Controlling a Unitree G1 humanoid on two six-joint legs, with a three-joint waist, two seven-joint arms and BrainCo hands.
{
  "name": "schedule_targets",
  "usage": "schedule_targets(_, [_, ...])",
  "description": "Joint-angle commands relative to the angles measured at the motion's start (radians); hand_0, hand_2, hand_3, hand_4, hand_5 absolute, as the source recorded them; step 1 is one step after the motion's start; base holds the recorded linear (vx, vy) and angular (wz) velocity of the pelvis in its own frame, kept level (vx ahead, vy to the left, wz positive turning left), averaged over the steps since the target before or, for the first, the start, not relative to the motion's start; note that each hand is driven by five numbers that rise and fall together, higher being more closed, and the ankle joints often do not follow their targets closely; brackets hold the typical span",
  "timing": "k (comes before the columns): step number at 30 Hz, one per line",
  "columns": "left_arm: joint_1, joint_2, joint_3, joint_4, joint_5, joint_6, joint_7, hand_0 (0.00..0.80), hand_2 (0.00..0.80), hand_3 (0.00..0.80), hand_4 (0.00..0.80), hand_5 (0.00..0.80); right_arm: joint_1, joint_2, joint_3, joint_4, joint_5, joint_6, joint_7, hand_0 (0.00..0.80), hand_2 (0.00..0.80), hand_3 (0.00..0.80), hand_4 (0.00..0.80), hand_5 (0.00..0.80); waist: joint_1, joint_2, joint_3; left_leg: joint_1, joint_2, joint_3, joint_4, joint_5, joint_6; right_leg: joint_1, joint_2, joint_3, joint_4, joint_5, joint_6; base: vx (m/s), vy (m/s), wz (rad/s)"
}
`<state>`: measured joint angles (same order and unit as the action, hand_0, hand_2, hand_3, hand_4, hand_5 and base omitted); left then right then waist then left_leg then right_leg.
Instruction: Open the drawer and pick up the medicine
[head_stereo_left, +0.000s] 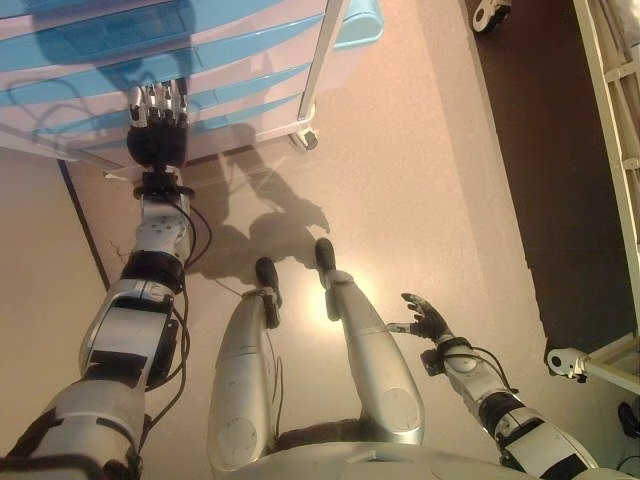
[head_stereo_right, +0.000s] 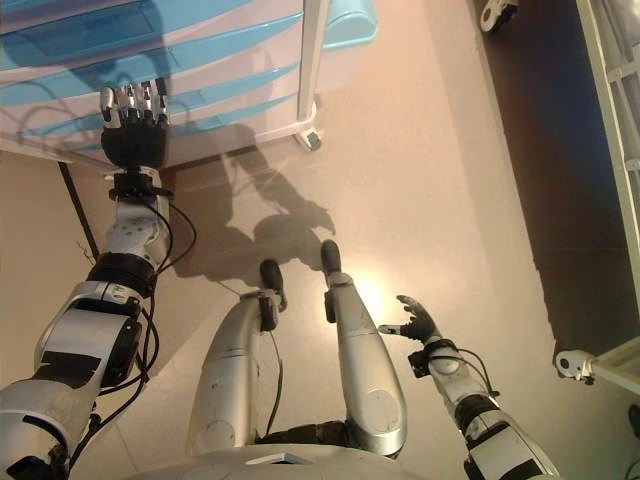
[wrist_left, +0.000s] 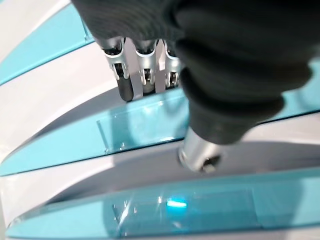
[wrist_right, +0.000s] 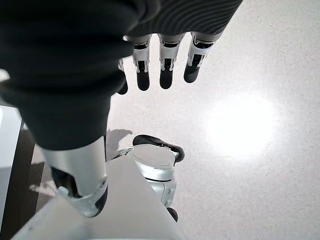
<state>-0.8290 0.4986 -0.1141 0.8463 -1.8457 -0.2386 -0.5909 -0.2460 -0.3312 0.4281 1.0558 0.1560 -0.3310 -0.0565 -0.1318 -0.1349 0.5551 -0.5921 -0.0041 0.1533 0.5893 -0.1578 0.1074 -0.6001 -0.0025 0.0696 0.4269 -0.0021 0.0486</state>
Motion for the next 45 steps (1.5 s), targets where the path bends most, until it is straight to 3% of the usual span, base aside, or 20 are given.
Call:
schedule_targets(1, [-0.182,0.104,0.023,-0.234,0.054,-0.035,-0.212,0.800,0.800,0.800,0.800,0.800,0.050,-0.046,0.021,-0.017,-0.039,-0.024,-0.003,0.000,0.000,0.000,0.000,0.000,0.047,0.031,-0.035,0.096,-0.069,-0.049,-0.132,-0.020,-0.030,0.073,0.045,-0.076,0.012,-0.063,-0.050,-0.061,-0.004,-0.03])
schedule_targets(13, [0.018,0.001,0.074,-0.412,0.101,0.015,-0.199,0.800,0.800,0.800,0.800,0.800,0.010,-0.035,0.013,-0.040,-0.086,-0.013,-0.031,0.000,0.000,0.000,0.000,0.000,0.135,0.053,-0.035,0.174,-0.068,-0.120,-0.171,0.010,-0.063,0.167,0.022,-0.144,0.079,-0.152,-0.075,-0.082,-0.088,0.16])
schedule_targets(19, [0.259,-0.087,0.152,-0.487,0.139,0.128,-0.243,0.800,0.800,0.800,0.800,0.800,0.003,-0.037,-0.030,-0.020,-0.127,-0.008,-0.029,0.000,0.000,0.000,0.000,0.000,0.207,0.079,-0.059,0.237,-0.062,-0.176,-0.240,0.065,-0.106,0.272,0.001,-0.198,0.027,-0.169,-0.083,-0.036,-0.150,0.38])
schedule_targets(25, [0.547,-0.138,0.217,-0.533,0.131,0.231,-0.323,0.800,0.800,0.800,0.800,0.800,-0.009,-0.072,-0.076,0.007,-0.158,0.017,-0.018,0.000,0.000,0.000,0.000,0.000,0.282,0.136,-0.107,0.301,-0.047,-0.233,-0.349,0.138,-0.144,0.399,-0.013,-0.270,-0.078,-0.171,-0.083,-0.013,-0.089,0.46])
schedule_targets(30, [0.720,-0.139,0.275,-0.475,0.127,0.337,-0.380,0.800,0.800,0.800,0.800,0.800,-0.030,-0.108,-0.124,0.037,-0.173,0.023,0.020,0.000,0.000,0.000,0.000,0.000,0.328,0.165,-0.137,0.352,-0.047,-0.256,-0.418,0.171,-0.160,0.481,-0.020,-0.315,-0.148,-0.164,-0.080,-0.023,-0.035,0.34])
schedule_targets(36, [0.879,-0.173,0.341,-0.302,0.200,0.430,-0.432,0.800,0.800,0.800,0.800,0.800,-0.030,-0.120,-0.181,0.082,-0.205,0.024,0.056,0.000,0.000,0.000,0.000,0.000,0.370,0.182,-0.182,0.426,-0.073,-0.300,-0.461,0.175,-0.167,0.572,-0.031,-0.356,-0.231,-0.145,-0.072,0.005,0.003,0.22])
schedule_targets(45, [0.977,-0.204,0.382,-0.074,0.375,0.434,-0.435,0.800,0.800,0.800,0.800,0.800,0.005,-0.113,-0.234,0.128,-0.242,0.030,0.079,0.000,0.000,0.000,0.000,0.000,0.385,0.183,-0.256,0.487,-0.096,-0.327,-0.486,0.171,-0.168,0.634,-0.038,-0.374,-0.275,-0.131,-0.060,0.069,0.051,0.12])
